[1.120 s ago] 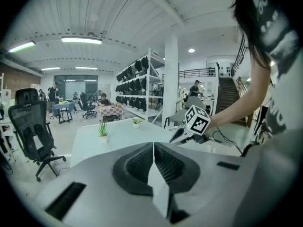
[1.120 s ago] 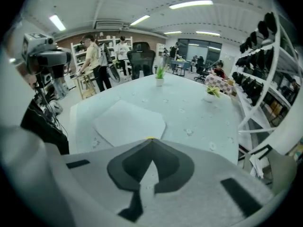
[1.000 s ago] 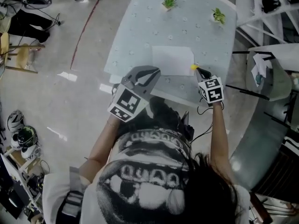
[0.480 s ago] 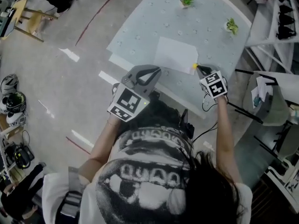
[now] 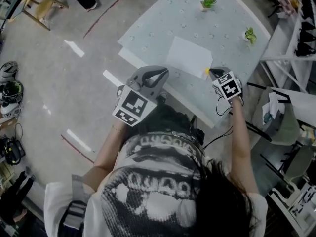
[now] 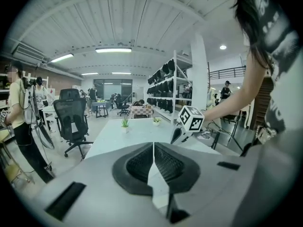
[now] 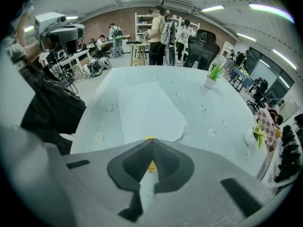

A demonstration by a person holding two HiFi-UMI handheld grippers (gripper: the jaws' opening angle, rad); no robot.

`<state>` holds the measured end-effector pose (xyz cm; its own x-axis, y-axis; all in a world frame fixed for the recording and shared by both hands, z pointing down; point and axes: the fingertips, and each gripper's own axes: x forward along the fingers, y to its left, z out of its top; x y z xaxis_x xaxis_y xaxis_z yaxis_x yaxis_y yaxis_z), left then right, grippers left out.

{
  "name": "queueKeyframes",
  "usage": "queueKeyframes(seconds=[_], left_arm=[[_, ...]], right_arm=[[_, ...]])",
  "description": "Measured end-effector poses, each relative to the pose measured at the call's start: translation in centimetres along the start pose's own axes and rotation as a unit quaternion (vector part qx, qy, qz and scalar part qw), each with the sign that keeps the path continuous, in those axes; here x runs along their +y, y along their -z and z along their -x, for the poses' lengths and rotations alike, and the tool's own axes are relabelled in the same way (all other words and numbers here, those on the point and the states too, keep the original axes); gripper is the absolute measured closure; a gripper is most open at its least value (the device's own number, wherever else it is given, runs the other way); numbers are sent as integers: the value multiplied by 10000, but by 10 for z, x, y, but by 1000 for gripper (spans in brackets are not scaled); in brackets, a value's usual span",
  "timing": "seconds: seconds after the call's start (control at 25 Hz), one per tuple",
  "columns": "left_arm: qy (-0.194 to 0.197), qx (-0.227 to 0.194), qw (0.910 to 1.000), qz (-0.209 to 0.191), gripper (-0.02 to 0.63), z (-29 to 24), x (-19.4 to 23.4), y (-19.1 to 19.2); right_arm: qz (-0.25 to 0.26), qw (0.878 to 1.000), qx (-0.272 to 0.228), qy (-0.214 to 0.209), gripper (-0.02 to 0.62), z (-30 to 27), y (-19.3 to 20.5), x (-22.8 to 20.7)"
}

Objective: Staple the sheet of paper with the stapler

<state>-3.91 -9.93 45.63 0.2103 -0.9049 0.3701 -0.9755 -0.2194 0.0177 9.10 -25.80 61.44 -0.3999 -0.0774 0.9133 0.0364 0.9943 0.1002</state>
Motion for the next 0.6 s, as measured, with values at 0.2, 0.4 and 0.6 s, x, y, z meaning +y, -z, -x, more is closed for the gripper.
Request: queueKeyframes(seconds=[0.2,0.4,0.6], left_arm=[[-91,1,9999,75,600,2,7,6],[-123,-60,9998,164,600,-4,14,5],[-66,-75,9996,251,600,-14,12,9]], right_arm=[[125,9987,388,-291,592,-6,-2,2],[686,9902,1117,-493,592,-13,-2,5],[402,9856,1369,-903,592,-15,0,3]])
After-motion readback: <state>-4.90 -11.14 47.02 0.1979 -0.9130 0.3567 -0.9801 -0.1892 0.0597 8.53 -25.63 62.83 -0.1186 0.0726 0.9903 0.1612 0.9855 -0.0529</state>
